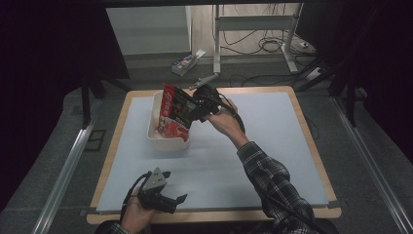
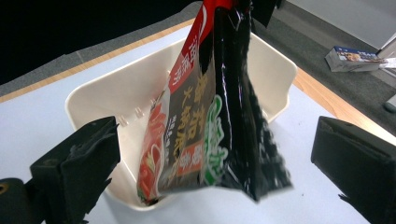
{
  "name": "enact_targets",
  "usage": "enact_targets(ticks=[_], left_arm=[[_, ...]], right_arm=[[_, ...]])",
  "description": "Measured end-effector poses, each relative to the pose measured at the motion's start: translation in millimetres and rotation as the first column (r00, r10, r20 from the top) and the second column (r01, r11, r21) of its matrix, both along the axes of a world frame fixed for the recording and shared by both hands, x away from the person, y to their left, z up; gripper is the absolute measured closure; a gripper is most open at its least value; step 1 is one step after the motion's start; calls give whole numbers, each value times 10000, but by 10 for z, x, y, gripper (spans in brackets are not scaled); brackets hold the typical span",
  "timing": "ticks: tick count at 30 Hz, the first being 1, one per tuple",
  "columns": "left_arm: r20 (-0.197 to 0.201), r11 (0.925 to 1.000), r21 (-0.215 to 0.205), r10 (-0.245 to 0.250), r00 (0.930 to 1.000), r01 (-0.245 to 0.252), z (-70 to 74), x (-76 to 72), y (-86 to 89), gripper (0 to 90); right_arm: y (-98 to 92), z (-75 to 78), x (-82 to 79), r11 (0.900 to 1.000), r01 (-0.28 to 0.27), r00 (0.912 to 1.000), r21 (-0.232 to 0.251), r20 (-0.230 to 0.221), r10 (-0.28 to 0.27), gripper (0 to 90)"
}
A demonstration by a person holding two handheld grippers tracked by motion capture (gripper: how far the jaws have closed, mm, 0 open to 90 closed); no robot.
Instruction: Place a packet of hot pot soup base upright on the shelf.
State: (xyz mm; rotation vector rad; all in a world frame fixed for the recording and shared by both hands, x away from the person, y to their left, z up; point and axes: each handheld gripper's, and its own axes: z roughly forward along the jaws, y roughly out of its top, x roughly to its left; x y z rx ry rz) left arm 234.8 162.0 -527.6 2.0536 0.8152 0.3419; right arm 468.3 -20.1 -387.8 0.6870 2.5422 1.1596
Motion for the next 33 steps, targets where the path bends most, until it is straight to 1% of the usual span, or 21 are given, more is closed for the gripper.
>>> enact_targets(ticks=[4,7,9,12,14,16,24,27,29,33], left_arm=[[42,10000,57,-38,10000,38,-1,-6,-6,23],[64,9999,85,-69,10000,68,-3,-7,-10,23],[75,9999,104,-91,9999,90,-5,-7,-15,23],[77,9998,168,-138,9999,137,-8,-8,-23,23],[91,9998,172,-142,9999,141,-8,-10,-26,22],[87,9997,191,-151,9998,150,-10,-9,-27,22],[156,9995,243,-186,9997,182,-7,-16,-30,22],[170,9994,281,-208,9996,204,-8,-17,-34,22],[163,9993,312,-233,9996,228,-10,-17,-38,22],[175,9989,385,-267,9995,260,-12,-18,-43,22]], right_arm=[[-60,10,-51,10000,-51,9999,-46,87,52,11],[-114,1,-91,9999,-43,10000,145,-34,44,10],[-148,-13,-119,9999,-95,10000,51,-1,95,8],[-202,-33,-163,10000,-4,10000,-86,23,5,10],[-238,-40,-185,10000,-34,10000,-67,-41,34,10],[-285,-45,-216,9999,-47,10000,-115,-3,47,12],[-469,-56,-323,10000,-58,10000,47,28,58,0],[-530,-93,-368,10000,-35,10000,90,20,35,0],[-569,-134,-401,9999,11,10000,112,99,-12,0],[-640,-236,-461,9999,-7,10000,147,12,7,0]])
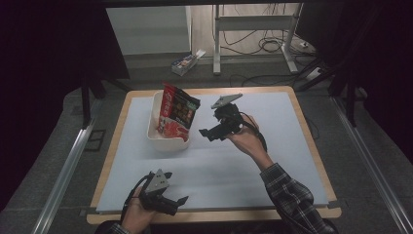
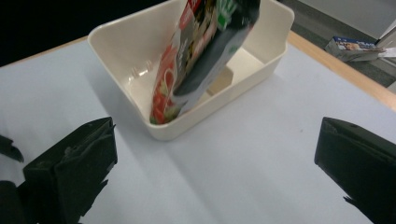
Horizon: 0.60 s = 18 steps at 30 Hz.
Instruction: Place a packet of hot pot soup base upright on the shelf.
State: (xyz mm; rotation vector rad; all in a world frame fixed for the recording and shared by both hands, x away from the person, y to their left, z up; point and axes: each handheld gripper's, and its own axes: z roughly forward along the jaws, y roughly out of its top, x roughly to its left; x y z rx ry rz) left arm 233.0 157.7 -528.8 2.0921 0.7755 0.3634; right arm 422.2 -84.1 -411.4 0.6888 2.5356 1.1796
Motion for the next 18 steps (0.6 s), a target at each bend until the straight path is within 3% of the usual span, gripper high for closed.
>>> enact_targets(ticks=[11,18], left_arm=[[43,10000,75,-7,10000,7,-7,-5,-16,22],[103,9999,105,3,9999,-4,-4,-6,-12,23]], right_arm=[[-175,-163,-166,9996,132,9991,235,399,-141,0],[-280,-227,-210,9990,285,9993,342,237,-293,0]])
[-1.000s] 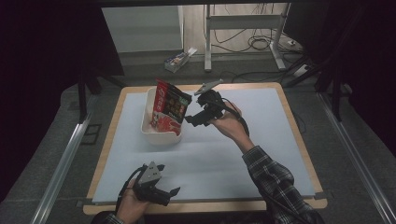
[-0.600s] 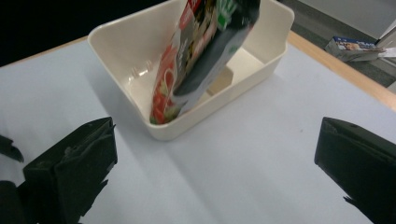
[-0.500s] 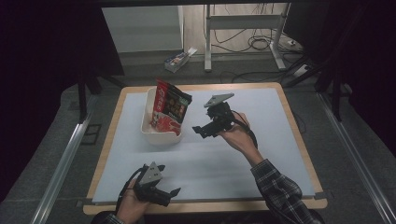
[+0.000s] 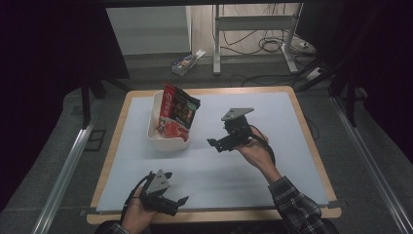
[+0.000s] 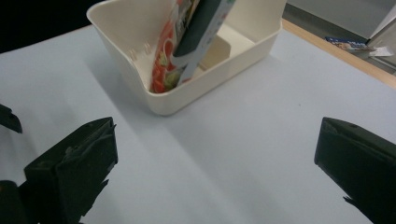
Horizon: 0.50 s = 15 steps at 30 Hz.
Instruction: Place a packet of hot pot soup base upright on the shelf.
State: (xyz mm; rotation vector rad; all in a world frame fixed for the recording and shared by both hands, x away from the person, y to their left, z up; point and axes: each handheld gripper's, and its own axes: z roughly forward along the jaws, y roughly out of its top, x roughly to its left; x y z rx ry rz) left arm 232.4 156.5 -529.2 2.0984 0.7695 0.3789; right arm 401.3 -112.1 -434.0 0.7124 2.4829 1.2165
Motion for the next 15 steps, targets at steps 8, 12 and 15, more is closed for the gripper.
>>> enact_targets(ticks=[8,12,15], left_arm=[[-4,10000,-41,28,10000,-28,2,3,2,24],[13,10000,-61,70,10000,-70,9,4,11,23],[32,9999,-145,87,10000,-87,12,5,18,24]], right_arm=[[-184,-46,-73,10000,41,9999,17,93,-41,0],[-324,-49,-124,9993,115,9999,364,32,-117,0],[-436,-40,-188,9987,284,9995,433,148,-290,0]])
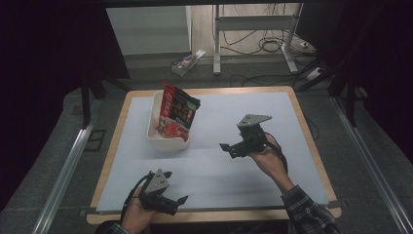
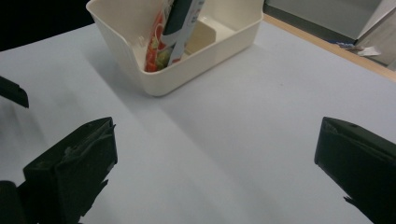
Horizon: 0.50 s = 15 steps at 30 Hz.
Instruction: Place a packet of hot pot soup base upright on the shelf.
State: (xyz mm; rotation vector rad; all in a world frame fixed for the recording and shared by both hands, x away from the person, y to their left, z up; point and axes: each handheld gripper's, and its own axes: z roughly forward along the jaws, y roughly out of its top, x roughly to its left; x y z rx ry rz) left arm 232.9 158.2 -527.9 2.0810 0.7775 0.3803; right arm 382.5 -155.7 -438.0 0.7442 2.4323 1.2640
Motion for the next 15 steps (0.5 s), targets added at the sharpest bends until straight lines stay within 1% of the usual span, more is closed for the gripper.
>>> enact_targets(ticks=[4,10,15], left_arm=[[3,10000,23,48,10000,-48,-1,8,1,24],[0,10000,63,46,10000,-46,-3,7,-1,24],[19,9999,85,63,10000,-63,0,5,-2,24]], right_arm=[[-144,29,-109,10000,47,10000,21,68,-47,0],[-355,38,-261,9995,278,9995,-155,170,-275,0],[-475,39,-367,9990,411,9989,-188,216,-407,0]])
